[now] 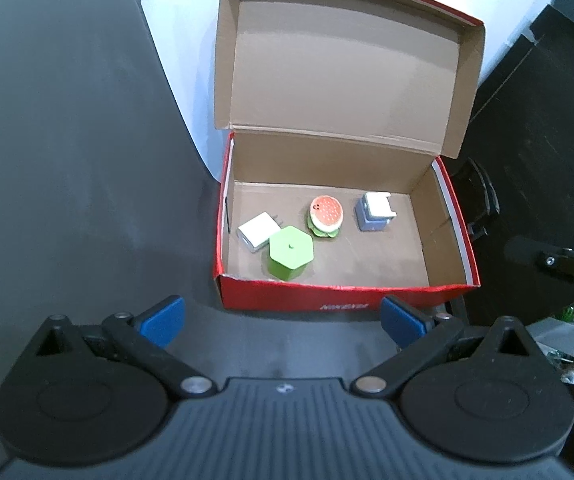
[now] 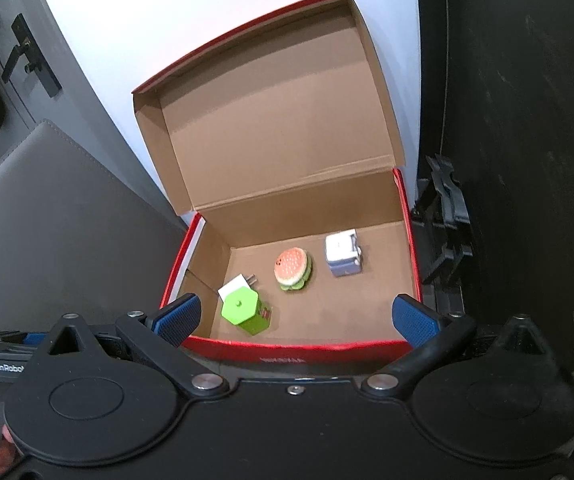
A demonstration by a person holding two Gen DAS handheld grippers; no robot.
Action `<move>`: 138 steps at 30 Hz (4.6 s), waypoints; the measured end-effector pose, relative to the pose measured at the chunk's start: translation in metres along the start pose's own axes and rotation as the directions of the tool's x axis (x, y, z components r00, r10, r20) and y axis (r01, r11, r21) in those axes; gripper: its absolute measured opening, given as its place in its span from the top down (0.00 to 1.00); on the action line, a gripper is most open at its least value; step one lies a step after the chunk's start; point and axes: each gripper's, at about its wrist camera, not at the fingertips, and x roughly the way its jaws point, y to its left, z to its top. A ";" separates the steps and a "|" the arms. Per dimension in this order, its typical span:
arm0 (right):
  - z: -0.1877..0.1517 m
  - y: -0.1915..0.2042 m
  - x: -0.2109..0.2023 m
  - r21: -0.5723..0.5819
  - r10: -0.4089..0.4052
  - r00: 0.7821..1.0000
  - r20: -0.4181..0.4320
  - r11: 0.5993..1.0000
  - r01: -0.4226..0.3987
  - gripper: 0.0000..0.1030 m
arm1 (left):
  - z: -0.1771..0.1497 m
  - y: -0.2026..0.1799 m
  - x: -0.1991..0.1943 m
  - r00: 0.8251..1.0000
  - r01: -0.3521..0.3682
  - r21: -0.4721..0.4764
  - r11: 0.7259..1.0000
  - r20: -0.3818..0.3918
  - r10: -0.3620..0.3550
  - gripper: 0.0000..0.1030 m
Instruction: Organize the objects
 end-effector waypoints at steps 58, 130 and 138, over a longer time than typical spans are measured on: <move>-0.082 0.006 -0.030 0.055 -0.100 0.994 -0.051 0.993 0.102 0.00 | -0.029 -0.014 -0.019 0.998 0.065 0.067 0.996 -0.030 -0.063 0.00; -0.108 -0.068 0.086 0.138 -0.144 0.924 -0.353 0.969 0.203 0.53 | -0.047 -0.129 0.217 0.906 0.230 -0.157 0.960 -0.327 -0.270 0.44; -0.109 -0.066 0.094 0.131 -0.149 0.927 -0.345 0.970 0.205 0.52 | -0.045 -0.133 0.220 0.907 0.244 -0.143 0.959 -0.315 -0.278 0.50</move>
